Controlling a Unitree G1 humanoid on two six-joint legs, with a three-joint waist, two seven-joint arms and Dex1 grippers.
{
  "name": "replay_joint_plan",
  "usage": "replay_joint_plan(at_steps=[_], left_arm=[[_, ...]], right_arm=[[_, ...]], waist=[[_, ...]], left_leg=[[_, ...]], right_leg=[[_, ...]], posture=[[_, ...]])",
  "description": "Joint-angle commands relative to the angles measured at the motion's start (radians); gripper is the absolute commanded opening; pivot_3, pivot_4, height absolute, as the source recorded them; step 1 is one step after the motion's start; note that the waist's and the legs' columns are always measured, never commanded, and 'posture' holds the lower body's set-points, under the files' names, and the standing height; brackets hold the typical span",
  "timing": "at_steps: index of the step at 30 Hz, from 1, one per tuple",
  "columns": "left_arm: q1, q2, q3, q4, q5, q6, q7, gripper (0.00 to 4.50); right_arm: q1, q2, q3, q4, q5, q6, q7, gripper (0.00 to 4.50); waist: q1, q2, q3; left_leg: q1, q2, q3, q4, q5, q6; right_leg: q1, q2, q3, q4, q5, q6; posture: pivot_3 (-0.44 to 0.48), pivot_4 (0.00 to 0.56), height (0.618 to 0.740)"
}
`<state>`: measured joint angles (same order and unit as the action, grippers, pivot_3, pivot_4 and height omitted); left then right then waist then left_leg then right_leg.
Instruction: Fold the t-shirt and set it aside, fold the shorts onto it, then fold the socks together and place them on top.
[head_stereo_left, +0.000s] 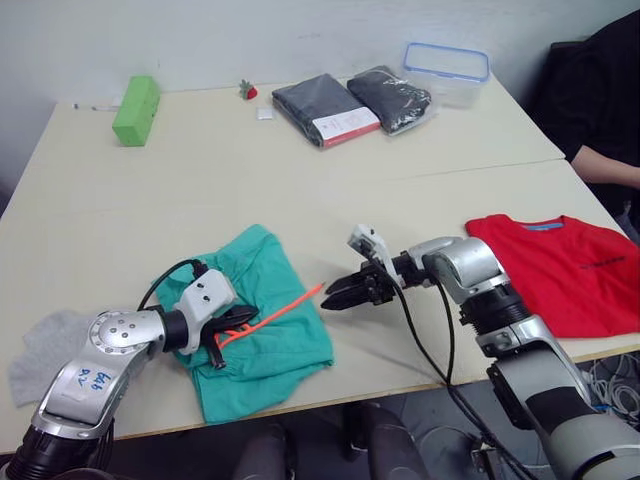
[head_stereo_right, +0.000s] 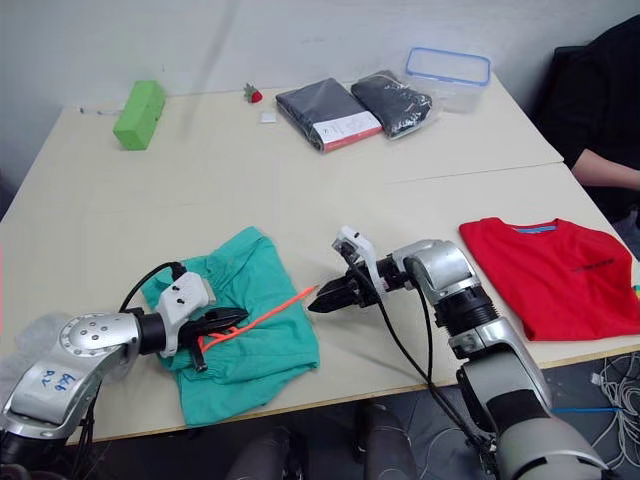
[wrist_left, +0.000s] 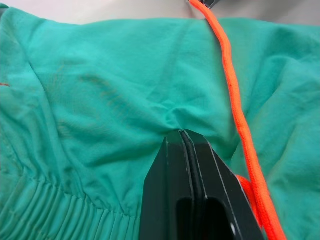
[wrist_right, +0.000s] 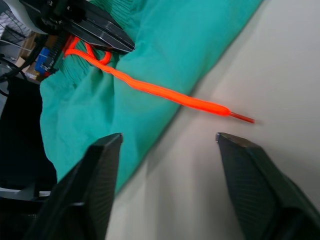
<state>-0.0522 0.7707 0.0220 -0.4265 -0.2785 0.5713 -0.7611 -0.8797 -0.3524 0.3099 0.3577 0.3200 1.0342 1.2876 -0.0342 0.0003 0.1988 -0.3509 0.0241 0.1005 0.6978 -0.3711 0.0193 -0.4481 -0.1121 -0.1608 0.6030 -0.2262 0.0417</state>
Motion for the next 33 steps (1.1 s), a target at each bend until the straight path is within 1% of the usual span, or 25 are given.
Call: replay_joint_plan(at_steps=[1,5,8,13,14,16,21,22,24,26,28,30,33], left_arm=[[0.016,0.016,0.020,-0.027,0.000,-0.013,-0.008,0.00],[0.020,0.022,0.031,-0.027,0.000,-0.014,-0.007,0.00],[0.025,0.024,0.033,-0.036,-0.002,-0.011,-0.003,0.00],[0.046,0.030,0.048,-0.054,-0.001,-0.008,0.002,0.00],[0.051,0.030,0.052,-0.056,-0.002,-0.008,0.003,0.00],[0.059,0.031,0.060,-0.059,-0.003,-0.010,0.004,0.00],[0.058,0.030,0.072,-0.060,-0.006,-0.007,0.006,0.00],[0.054,0.029,0.075,-0.057,-0.009,-0.006,0.006,0.00],[0.044,0.030,0.082,-0.053,-0.014,-0.005,0.004,0.00],[0.031,0.030,0.090,-0.051,-0.022,-0.003,0.001,0.00],[0.015,0.027,0.103,-0.053,-0.039,-0.001,-0.004,0.00],[-0.012,0.013,0.136,-0.074,-0.107,0.037,-0.013,0.00],[-0.071,-0.015,0.211,-0.126,-0.297,0.131,-0.038,0.61]], right_arm=[[-0.012,0.089,0.013,0.059,0.016,0.045,-0.063,4.43],[-0.021,0.196,0.030,0.117,0.025,0.072,-0.101,4.47],[-0.034,0.268,0.018,0.150,0.036,0.082,-0.135,4.47],[-0.036,0.305,0.002,0.185,0.034,0.085,-0.177,4.47],[-0.036,0.308,-0.009,0.191,0.037,0.088,-0.187,4.08],[-0.035,0.306,-0.015,0.192,0.041,0.089,-0.192,3.54],[-0.029,0.299,-0.007,0.197,0.024,0.050,-0.218,1.73],[-0.028,0.298,-0.003,0.198,0.018,0.038,-0.222,1.46],[-0.022,0.292,0.009,0.189,0.008,0.017,-0.226,0.75],[-0.014,0.280,0.013,0.170,0.006,0.009,-0.230,0.11],[-0.005,0.261,0.014,0.138,0.010,0.007,-0.233,0.05],[0.007,0.233,0.005,0.076,0.029,0.033,-0.231,0.05],[0.026,0.177,-0.044,-0.045,0.072,0.101,-0.249,0.00]], waist=[[0.000,0.000,0.000],[0.000,-0.001,-0.001],[-0.003,0.000,-0.001],[-0.005,0.000,-0.001],[-0.005,0.000,-0.001],[-0.004,0.000,-0.001],[0.000,-0.001,-0.001],[-0.001,-0.002,-0.002],[-0.001,-0.003,-0.002],[0.001,-0.003,-0.003],[0.003,-0.003,-0.003],[0.007,-0.003,-0.003],[0.017,-0.003,-0.003]], left_leg=[[0.000,0.000,0.000,0.000,0.000,0.000],[0.001,0.000,0.000,0.000,0.000,-0.001],[0.001,0.001,0.000,0.000,-0.001,-0.002],[0.001,0.002,0.000,0.000,-0.001,-0.003],[0.001,0.002,0.000,0.000,-0.001,-0.003],[0.001,0.002,0.000,0.000,-0.002,-0.003],[0.000,0.002,0.000,0.000,-0.002,-0.003],[0.000,0.002,0.000,0.000,-0.002,-0.003],[0.002,0.003,0.000,0.000,-0.002,-0.003],[0.006,0.003,0.000,0.000,-0.002,-0.004],[0.008,0.003,0.000,0.000,-0.003,-0.005],[0.008,0.003,0.000,0.000,-0.003,-0.005],[0.005,0.002,-0.002,0.000,-0.003,-0.005]], right_leg=[[0.000,0.000,0.000,0.000,0.000,0.000],[0.000,0.000,0.001,0.001,0.000,-0.001],[0.000,0.001,0.001,0.001,-0.001,-0.002],[0.000,0.002,0.000,0.001,-0.001,-0.002],[0.000,0.002,0.001,0.001,-0.001,-0.002],[0.000,0.002,0.001,0.001,-0.001,-0.002],[-0.001,0.002,0.001,0.001,-0.002,-0.003],[-0.001,0.002,0.001,0.001,-0.002,-0.003],[0.000,0.002,0.001,0.001,-0.002,-0.003],[0.003,0.002,0.002,0.002,-0.002,-0.003],[0.004,0.001,0.002,0.004,-0.002,-0.004],[0.004,0.001,0.002,0.005,-0.002,-0.004],[0.003,0.000,0.002,0.004,-0.002,-0.004]], posture=[[0.000,0.150,0.740],[0.000,0.150,0.740],[0.000,0.150,0.740],[0.000,0.150,0.740],[0.000,0.150,0.740],[0.000,0.150,0.740],[0.000,0.150,0.740],[0.000,0.150,0.740],[0.000,0.150,0.740],[0.000,0.150,0.740],[0.000,0.150,0.740],[0.000,0.150,0.740],[0.000,0.150,0.740]])
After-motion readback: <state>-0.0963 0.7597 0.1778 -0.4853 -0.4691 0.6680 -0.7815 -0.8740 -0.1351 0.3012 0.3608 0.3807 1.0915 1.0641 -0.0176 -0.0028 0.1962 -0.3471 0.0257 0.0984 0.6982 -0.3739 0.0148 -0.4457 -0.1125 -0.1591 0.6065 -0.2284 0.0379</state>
